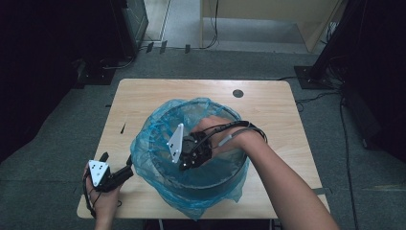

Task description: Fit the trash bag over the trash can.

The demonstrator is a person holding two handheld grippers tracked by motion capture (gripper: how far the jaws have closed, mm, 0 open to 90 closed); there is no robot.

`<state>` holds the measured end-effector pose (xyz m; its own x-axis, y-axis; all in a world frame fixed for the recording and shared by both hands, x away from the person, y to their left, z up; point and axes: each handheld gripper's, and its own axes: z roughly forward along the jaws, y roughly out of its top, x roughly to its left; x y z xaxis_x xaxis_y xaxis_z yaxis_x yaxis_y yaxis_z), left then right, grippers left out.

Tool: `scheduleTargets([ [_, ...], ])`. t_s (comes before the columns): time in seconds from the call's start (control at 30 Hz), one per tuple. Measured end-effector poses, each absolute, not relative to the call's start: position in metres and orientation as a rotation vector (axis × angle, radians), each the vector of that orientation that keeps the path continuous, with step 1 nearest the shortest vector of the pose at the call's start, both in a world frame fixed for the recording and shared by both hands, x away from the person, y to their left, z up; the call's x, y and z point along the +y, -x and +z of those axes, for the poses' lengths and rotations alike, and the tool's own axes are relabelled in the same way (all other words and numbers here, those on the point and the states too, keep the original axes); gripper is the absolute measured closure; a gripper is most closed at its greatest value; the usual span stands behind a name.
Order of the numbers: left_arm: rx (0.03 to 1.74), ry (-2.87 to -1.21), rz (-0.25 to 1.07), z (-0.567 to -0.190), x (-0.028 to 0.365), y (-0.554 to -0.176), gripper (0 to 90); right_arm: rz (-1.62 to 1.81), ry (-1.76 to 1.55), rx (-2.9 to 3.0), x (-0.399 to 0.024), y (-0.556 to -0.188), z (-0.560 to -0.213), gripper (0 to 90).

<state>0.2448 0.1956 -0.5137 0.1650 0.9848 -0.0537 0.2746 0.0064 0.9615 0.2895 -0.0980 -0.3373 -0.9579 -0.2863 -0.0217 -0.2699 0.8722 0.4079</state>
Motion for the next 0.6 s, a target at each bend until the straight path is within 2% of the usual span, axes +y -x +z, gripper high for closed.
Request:
scheduleTargets([
  [0.13, 1.290, -1.455, 0.911, -0.514, 0.196, -0.245, 9.5, -0.629, -0.464, -3.024, -0.098, -0.288, -0.339, 90.0],
  [0.6, 1.285, -1.460, 0.930, -0.514, 0.194, -0.244, 9.5, -1.122, -0.449, -3.051, -0.139, -0.274, -0.268, 90.0],
])
